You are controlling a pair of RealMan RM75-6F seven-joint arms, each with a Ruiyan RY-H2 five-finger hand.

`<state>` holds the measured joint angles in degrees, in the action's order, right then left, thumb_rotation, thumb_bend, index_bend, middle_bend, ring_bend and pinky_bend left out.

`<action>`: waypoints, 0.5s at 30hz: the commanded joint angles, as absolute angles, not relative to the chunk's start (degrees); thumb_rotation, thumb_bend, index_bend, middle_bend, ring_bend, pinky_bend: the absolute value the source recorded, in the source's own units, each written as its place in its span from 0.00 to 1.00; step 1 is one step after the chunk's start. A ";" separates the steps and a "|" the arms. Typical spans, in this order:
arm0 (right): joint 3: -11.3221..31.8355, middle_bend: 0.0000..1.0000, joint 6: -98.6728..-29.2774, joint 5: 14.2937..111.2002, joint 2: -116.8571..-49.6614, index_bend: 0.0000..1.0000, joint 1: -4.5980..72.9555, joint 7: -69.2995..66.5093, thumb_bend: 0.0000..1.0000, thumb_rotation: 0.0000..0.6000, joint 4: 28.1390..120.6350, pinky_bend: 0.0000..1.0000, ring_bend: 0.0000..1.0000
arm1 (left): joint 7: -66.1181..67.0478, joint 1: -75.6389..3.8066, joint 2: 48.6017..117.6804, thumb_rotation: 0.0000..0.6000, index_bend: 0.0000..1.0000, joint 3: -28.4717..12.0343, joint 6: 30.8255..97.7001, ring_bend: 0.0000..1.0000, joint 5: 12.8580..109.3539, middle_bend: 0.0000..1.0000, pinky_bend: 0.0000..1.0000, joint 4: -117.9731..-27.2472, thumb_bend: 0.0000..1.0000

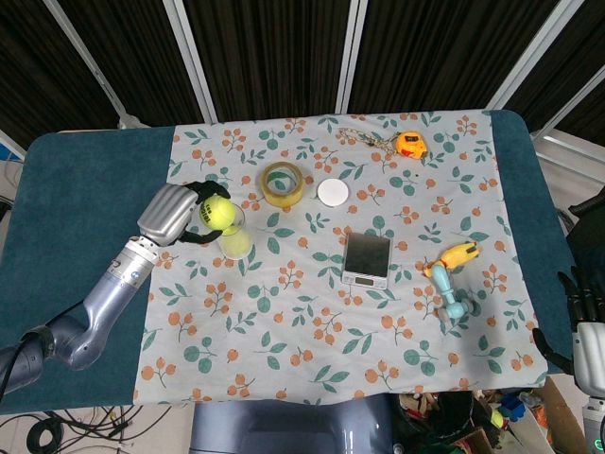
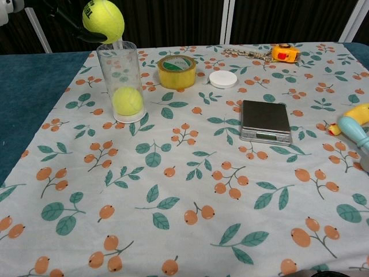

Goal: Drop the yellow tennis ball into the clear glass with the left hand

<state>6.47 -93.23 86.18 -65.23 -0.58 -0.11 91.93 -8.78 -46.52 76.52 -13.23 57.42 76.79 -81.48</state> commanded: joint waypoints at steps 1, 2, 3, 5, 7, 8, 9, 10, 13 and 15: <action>6.46 0.00 -93.22 86.19 -65.21 0.00 -0.57 -0.16 0.21 1.00 91.96 0.19 0.09 | -8.71 -46.50 76.49 1.00 0.49 -13.31 57.31 0.45 76.57 0.53 0.60 -81.48 0.40; 6.45 0.00 -93.22 86.20 -65.19 0.00 -0.58 -0.18 0.21 1.00 91.98 0.19 0.09 | -8.66 -46.50 76.49 1.00 0.49 -13.32 57.27 0.45 76.52 0.53 0.60 -81.44 0.40; 6.44 0.00 -93.21 86.22 -65.18 0.00 -0.58 -0.20 0.21 1.00 91.99 0.19 0.09 | -8.60 -46.50 76.49 1.00 0.49 -13.33 57.26 0.45 76.47 0.53 0.60 -81.40 0.40; 6.42 0.00 -93.22 86.27 -65.18 0.00 -0.58 -0.19 0.21 1.00 91.99 0.19 0.09 | -8.50 -46.48 76.56 1.00 0.49 -13.36 57.22 0.45 76.32 0.53 0.60 -81.31 0.40; 6.39 0.00 -93.29 86.34 -65.17 0.00 -0.61 -0.21 0.21 1.00 92.06 0.19 0.09 | -8.48 -46.43 76.56 1.00 0.49 -13.36 57.15 0.45 76.17 0.53 0.60 -81.35 0.40; 6.38 0.00 -93.33 86.39 -65.17 0.00 -0.62 -0.19 0.21 1.00 92.07 0.19 0.09 | -8.50 -46.39 76.54 1.00 0.49 -13.35 57.16 0.45 76.15 0.53 0.60 -81.45 0.40; 6.36 0.00 -93.37 86.44 -65.16 0.00 -0.63 -0.11 0.21 1.00 92.06 0.19 0.09 | -8.48 -46.36 76.48 1.00 0.49 -13.33 57.20 0.45 76.21 0.53 0.60 -81.56 0.40; 6.37 0.00 -93.40 86.45 -65.16 0.00 -0.64 -0.08 0.21 1.00 92.05 0.19 0.09 | -8.42 -46.34 76.41 1.00 0.49 -13.30 57.24 0.45 76.32 0.53 0.60 -81.64 0.40; 6.44 0.00 -93.39 86.24 -65.18 0.00 -0.66 -0.11 0.21 1.00 92.02 0.19 0.09 | -8.32 -46.39 76.09 1.00 0.49 -13.29 57.37 0.45 76.77 0.53 0.60 -81.98 0.40; 6.48 0.00 -93.37 86.17 -65.18 0.00 -0.66 -0.10 0.21 1.00 91.98 0.19 0.09 | -8.32 -46.44 76.00 1.00 0.49 -13.37 57.40 0.45 76.85 0.53 0.60 -82.05 0.40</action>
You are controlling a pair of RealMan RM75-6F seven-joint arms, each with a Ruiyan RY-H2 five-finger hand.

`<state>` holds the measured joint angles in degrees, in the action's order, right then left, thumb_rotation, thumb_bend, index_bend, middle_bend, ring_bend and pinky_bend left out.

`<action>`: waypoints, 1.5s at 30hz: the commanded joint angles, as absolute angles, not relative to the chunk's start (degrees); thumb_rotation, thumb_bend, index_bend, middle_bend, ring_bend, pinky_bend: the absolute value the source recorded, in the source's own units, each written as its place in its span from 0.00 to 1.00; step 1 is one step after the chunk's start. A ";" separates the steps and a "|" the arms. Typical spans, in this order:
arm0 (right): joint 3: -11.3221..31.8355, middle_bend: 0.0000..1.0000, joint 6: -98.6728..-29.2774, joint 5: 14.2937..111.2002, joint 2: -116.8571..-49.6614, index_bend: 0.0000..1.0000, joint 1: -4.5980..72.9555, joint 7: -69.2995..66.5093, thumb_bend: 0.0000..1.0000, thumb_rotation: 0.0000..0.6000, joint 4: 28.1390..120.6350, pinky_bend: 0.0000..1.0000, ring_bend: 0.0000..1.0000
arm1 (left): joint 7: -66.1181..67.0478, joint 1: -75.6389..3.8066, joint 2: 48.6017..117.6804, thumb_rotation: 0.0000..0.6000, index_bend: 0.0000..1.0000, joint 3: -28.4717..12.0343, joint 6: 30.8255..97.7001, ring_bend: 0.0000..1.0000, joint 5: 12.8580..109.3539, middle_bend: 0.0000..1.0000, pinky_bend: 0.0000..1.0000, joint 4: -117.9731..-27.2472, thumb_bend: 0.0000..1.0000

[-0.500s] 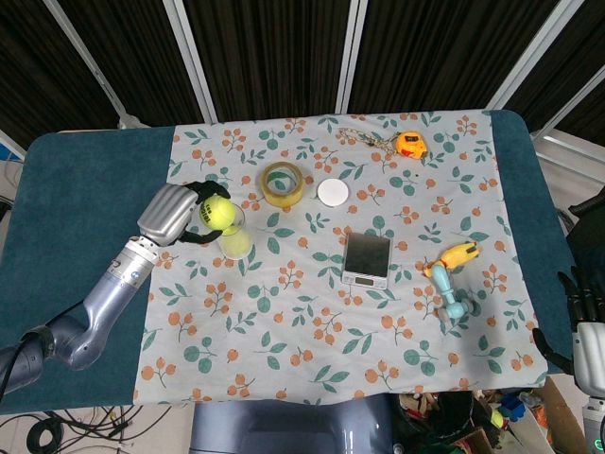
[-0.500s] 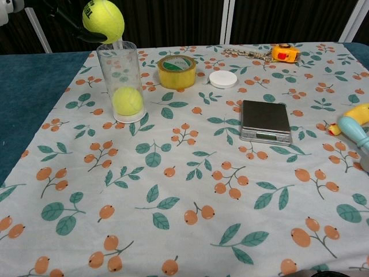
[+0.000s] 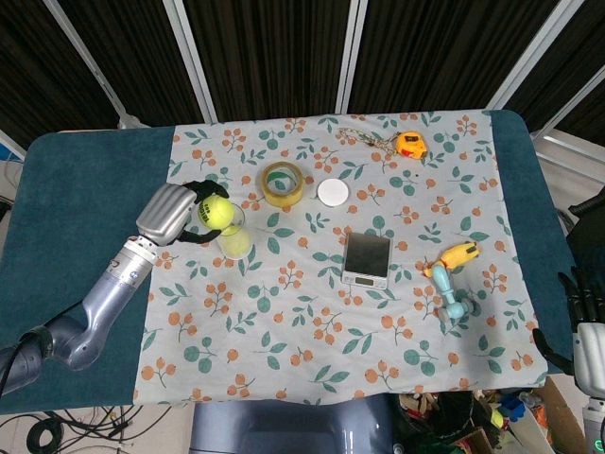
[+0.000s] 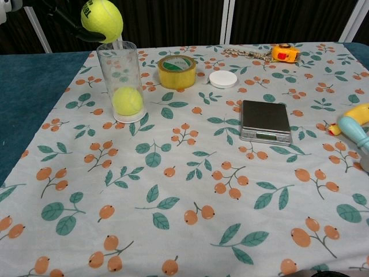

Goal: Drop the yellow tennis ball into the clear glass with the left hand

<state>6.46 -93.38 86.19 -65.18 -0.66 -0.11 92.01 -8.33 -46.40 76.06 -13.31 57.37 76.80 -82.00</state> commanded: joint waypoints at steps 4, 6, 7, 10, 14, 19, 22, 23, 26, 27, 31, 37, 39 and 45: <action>6.50 0.00 -93.42 86.14 -65.17 0.00 -0.69 -0.11 0.21 1.00 91.94 0.19 0.09 | -8.48 -46.46 75.89 1.00 0.49 -13.40 57.17 0.45 76.72 0.53 0.60 -82.04 0.40; 6.51 0.00 -93.36 86.04 -65.15 0.00 -0.70 -0.22 0.21 1.00 91.93 0.19 0.09 | -8.56 -46.47 75.80 1.00 0.48 -13.28 56.85 0.45 76.64 0.53 0.60 -81.98 0.40; 6.52 0.00 -93.35 86.02 -65.14 0.00 -0.70 -0.25 0.21 1.00 91.93 0.19 0.09 | -8.54 -46.48 75.80 1.00 0.48 -13.27 56.77 0.45 76.60 0.53 0.60 -81.91 0.40; 6.52 0.00 -93.40 86.11 -65.11 0.00 -0.69 -0.24 0.21 1.00 91.93 0.19 0.09 | -8.66 -46.48 75.93 1.00 0.48 -13.30 56.69 0.45 76.44 0.52 0.60 -81.79 0.40; 6.49 0.00 -93.36 86.11 -65.11 0.00 -0.70 -0.27 0.21 1.00 91.99 0.19 0.09 | -8.96 -46.53 75.94 1.00 0.48 -13.27 56.42 0.45 76.42 0.52 0.60 -81.89 0.39; 6.48 0.00 -93.35 86.11 -65.14 0.00 -0.70 -0.24 0.21 1.00 91.99 0.19 0.09 | -9.18 -46.62 75.95 1.00 0.46 -13.42 56.26 0.44 76.29 0.51 0.60 -81.91 0.36; 6.50 0.00 -93.29 86.06 -65.15 0.00 -0.67 -0.36 0.21 1.00 92.00 0.19 0.09 | -9.23 -46.74 75.85 1.00 0.41 -13.33 55.53 0.40 75.91 0.48 0.59 -81.97 0.31; 6.51 0.00 -93.29 86.06 -65.15 0.00 -0.67 -0.35 0.21 1.00 91.99 0.19 0.09 | -9.15 -46.79 75.79 1.00 0.38 -13.31 55.29 0.38 75.76 0.45 0.58 -81.99 0.30; 6.53 0.00 -93.30 86.05 -65.16 0.00 -0.66 -0.41 0.21 1.00 91.96 0.19 0.09 | -9.05 -46.92 75.62 1.00 0.30 -13.23 54.30 0.28 75.05 0.34 0.50 -82.16 0.26; 6.54 0.00 -93.29 86.03 -65.15 0.00 -0.66 -0.43 0.21 1.00 91.96 0.19 0.09 | -9.24 -46.98 75.52 1.00 0.28 -13.24 53.66 0.25 74.51 0.30 0.47 -82.39 0.25; 6.59 0.00 -93.23 85.91 -65.12 0.00 -0.65 -0.51 0.21 1.00 91.95 0.19 0.09 | -9.58 -47.44 74.80 1.00 0.22 -13.32 51.13 0.10 72.75 0.18 0.34 -83.42 0.17; 6.60 0.00 -93.27 85.96 -65.12 0.00 -0.65 -0.52 0.21 1.00 91.94 0.19 0.09 | -9.56 -47.61 74.62 1.00 0.17 -13.60 51.06 0.01 72.68 0.12 0.23 -84.08 0.11; 6.59 0.00 -93.26 85.97 -65.13 0.00 -0.64 -0.50 0.21 1.00 91.93 0.19 0.09 | -9.87 -47.61 74.37 1.00 0.17 -13.67 51.16 0.01 73.00 0.12 0.23 -84.54 0.10; 6.65 0.00 -93.32 85.94 -65.10 0.00 -0.64 -0.47 0.21 1.00 91.90 0.19 0.09 | -10.27 -46.80 72.38 1.00 0.17 -14.09 53.10 0.02 74.23 0.14 0.23 -86.82 0.10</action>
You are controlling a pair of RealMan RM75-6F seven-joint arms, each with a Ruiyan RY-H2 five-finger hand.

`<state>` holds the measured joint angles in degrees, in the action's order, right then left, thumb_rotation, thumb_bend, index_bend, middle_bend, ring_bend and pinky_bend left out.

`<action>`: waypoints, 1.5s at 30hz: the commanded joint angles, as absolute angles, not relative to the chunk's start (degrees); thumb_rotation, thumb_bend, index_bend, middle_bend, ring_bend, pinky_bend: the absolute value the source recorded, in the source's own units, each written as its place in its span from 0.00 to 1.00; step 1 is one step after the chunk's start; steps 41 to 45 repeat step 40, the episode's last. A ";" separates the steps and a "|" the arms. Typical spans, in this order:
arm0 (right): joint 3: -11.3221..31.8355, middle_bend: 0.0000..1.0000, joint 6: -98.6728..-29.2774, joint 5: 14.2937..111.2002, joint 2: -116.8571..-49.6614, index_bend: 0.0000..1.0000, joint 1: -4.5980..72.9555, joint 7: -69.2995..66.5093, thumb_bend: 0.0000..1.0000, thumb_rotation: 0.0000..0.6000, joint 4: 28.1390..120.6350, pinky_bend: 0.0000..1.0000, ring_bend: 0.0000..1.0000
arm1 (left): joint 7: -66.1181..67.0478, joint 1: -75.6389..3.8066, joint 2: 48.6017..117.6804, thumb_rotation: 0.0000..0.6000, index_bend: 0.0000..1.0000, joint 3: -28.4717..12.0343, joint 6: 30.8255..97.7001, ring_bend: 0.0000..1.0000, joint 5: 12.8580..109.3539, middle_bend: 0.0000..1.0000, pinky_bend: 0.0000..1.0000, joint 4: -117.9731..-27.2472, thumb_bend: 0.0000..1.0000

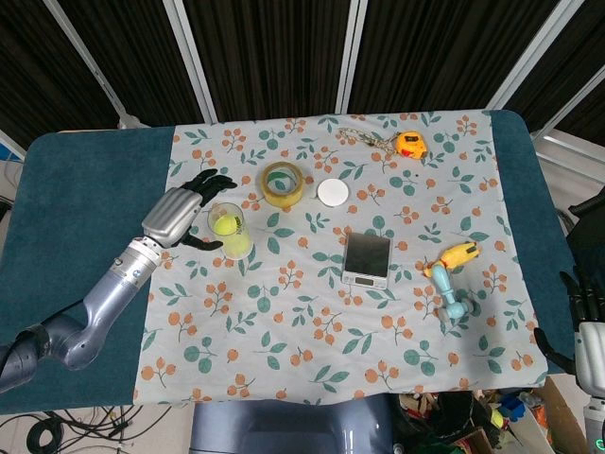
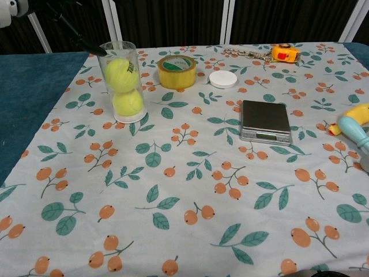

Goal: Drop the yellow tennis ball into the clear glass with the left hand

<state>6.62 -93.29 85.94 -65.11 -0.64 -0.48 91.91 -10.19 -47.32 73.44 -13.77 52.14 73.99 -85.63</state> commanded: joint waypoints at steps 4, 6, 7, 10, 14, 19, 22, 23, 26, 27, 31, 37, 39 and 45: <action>6.65 0.00 -93.42 86.03 -65.13 0.00 -0.65 -0.34 0.21 1.00 91.93 0.19 0.09 | -10.57 -44.48 63.82 1.00 0.17 -13.86 52.99 0.02 74.16 0.16 0.23 -97.56 0.10; 6.61 0.00 -93.50 86.23 -65.17 0.00 -0.63 -0.11 0.21 1.00 91.93 0.19 0.09 | -9.12 -42.36 58.66 1.00 0.14 -13.05 54.14 0.02 74.63 0.14 0.22 -103.49 0.10; 6.59 0.00 -93.54 86.27 -65.19 0.00 -0.63 -0.06 0.21 1.00 91.94 0.19 0.09 | -7.77 -40.53 56.72 1.00 0.13 -12.37 56.40 0.02 75.34 0.14 0.22 -106.04 0.10; 6.56 0.00 -93.65 86.35 -65.20 0.00 -0.68 -0.03 0.21 1.00 92.01 0.19 0.09 | -4.03 -36.12 54.22 1.00 0.12 -10.36 62.26 0.02 77.30 0.13 0.22 -110.61 0.10; 6.45 0.00 -93.89 86.77 -65.21 0.00 -0.72 -0.03 0.21 1.00 92.16 0.19 0.09 | 2.84 -24.58 54.10 1.00 0.12 -4.65 78.02 0.02 83.46 0.13 0.22 -114.59 0.10; 6.26 0.00 -94.01 87.26 -65.35 0.00 -0.68 0.49 0.21 1.00 92.25 0.19 0.09 | 8.52 -15.90 55.21 1.00 0.12 1.19 87.41 0.02 90.40 0.13 0.21 -111.22 0.10; 6.28 0.00 -94.04 87.28 -65.37 0.00 -0.67 0.72 0.21 1.00 92.34 0.19 0.09 | 10.82 -11.33 56.11 1.00 0.11 4.70 90.75 0.02 93.59 0.13 0.21 -108.14 0.10; 6.29 0.00 -94.07 87.28 -65.37 0.00 -0.68 0.74 0.21 1.00 92.39 0.19 0.09 | 9.97 -10.52 56.33 1.00 0.11 5.33 91.29 0.02 94.26 0.13 0.21 -107.26 0.10; 6.28 0.00 -94.12 87.27 -65.37 0.00 -0.72 0.82 0.21 1.00 92.41 0.19 0.09 | 6.53 -8.35 56.93 1.00 0.11 6.55 92.27 0.02 94.28 0.13 0.21 -104.80 0.10; 6.29 0.00 -94.11 87.26 -65.37 0.00 -0.71 0.82 0.21 1.00 92.40 0.19 0.09 | 5.83 -7.79 57.03 1.00 0.11 6.81 92.39 0.02 94.09 0.13 0.20 -103.88 0.10; 6.31 0.00 -94.13 87.22 -65.36 0.00 -0.72 0.73 0.21 1.00 92.37 0.19 0.09 | 0.69 -6.90 58.74 1.00 0.11 6.23 92.21 0.02 93.25 0.13 0.20 -98.67 0.10; 6.43 0.00 -94.06 86.96 -65.26 0.00 -0.72 0.55 0.21 1.00 92.27 0.19 0.09 | -4.35 -7.66 59.51 1.00 0.08 5.16 91.21 0.02 94.63 0.08 0.20 -94.67 0.10; 6.46 0.00 -94.08 86.90 -65.22 0.00 -0.75 0.51 0.21 1.00 92.28 0.19 0.09 | -4.79 -7.67 59.26 1.00 0.06 5.11 91.02 0.01 95.01 0.06 0.19 -94.61 0.10; 6.47 0.00 -94.08 86.88 -65.22 0.00 -0.75 0.49 0.21 1.00 92.28 0.19 0.09 | -4.87 -7.66 59.16 1.00 0.06 5.09 90.98 0.01 95.10 0.06 0.19 -94.65 0.10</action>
